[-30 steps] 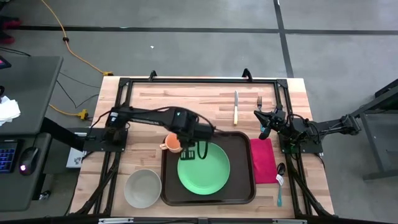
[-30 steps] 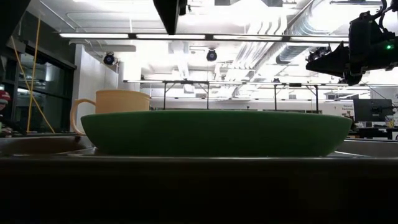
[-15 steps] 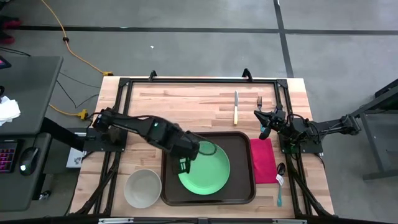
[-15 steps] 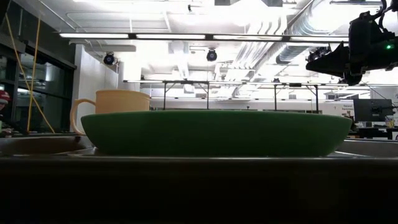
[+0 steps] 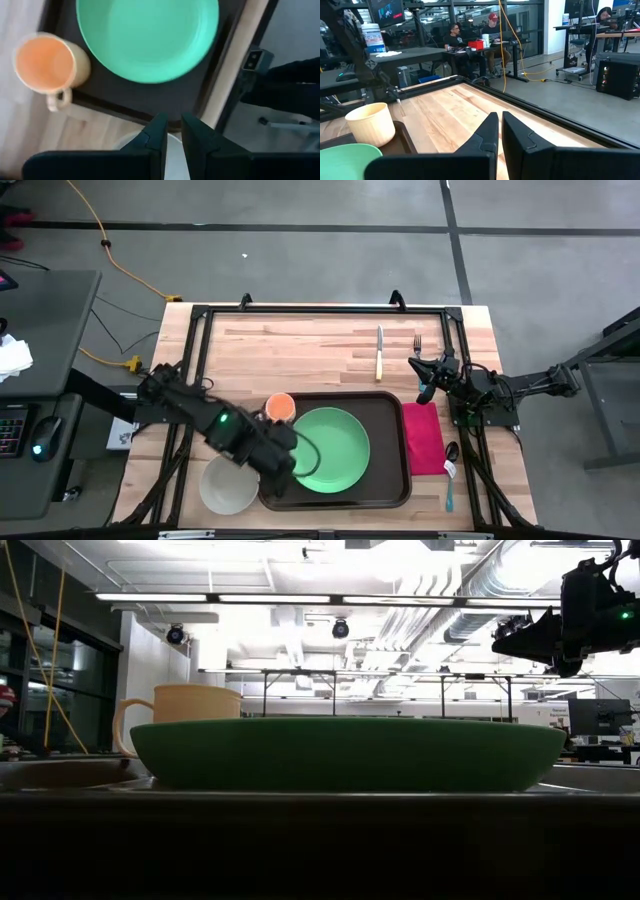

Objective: Set up tray
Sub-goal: Put the white bowl on the green plate on the brown serving tray

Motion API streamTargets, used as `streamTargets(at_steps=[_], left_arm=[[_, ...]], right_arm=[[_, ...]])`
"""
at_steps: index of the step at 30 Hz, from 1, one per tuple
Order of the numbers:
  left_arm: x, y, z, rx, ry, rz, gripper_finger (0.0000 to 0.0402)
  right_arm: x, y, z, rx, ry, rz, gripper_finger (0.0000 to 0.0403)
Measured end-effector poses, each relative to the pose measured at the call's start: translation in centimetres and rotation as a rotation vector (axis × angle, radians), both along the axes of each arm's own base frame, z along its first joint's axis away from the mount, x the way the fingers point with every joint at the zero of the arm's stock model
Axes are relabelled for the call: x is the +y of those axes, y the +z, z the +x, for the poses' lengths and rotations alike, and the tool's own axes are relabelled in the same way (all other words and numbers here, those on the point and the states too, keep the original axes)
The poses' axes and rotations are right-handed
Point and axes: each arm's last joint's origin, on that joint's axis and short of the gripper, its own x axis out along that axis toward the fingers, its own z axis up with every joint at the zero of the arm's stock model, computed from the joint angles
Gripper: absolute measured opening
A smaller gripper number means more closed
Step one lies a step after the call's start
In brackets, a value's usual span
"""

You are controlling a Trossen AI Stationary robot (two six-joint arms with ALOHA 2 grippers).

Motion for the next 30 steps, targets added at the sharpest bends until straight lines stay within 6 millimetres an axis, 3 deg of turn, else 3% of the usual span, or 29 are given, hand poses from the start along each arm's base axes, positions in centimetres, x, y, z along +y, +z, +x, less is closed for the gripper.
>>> streamTargets(at_steps=[9, 16, 22, 30], left_arm=[[-3.8, -2.8, -2.5, 0.089, 0.174, -0.006, 0.0085], [-5.4, -4.8, -3.9, 0.145, 0.263, 0.017, 0.0085], [-5.7, -5.7, -5.1, 0.172, 0.304, 0.032, 0.0085], [-4.0, -6.5, -7.2, 0.236, 0.376, 0.041, 0.0085]], right_arm=[[0.0, 0.0, 0.0, 0.0, 0.0, 0.0, 0.0], [0.0, 0.0, 0.0, -0.009, 0.0, 0.014, 0.0], [0.0, 0.0, 0.0, -0.01, 0.003, 0.015, 0.0], [0.0, 0.0, 0.0, -0.011, 0.004, 0.015, 0.0]])
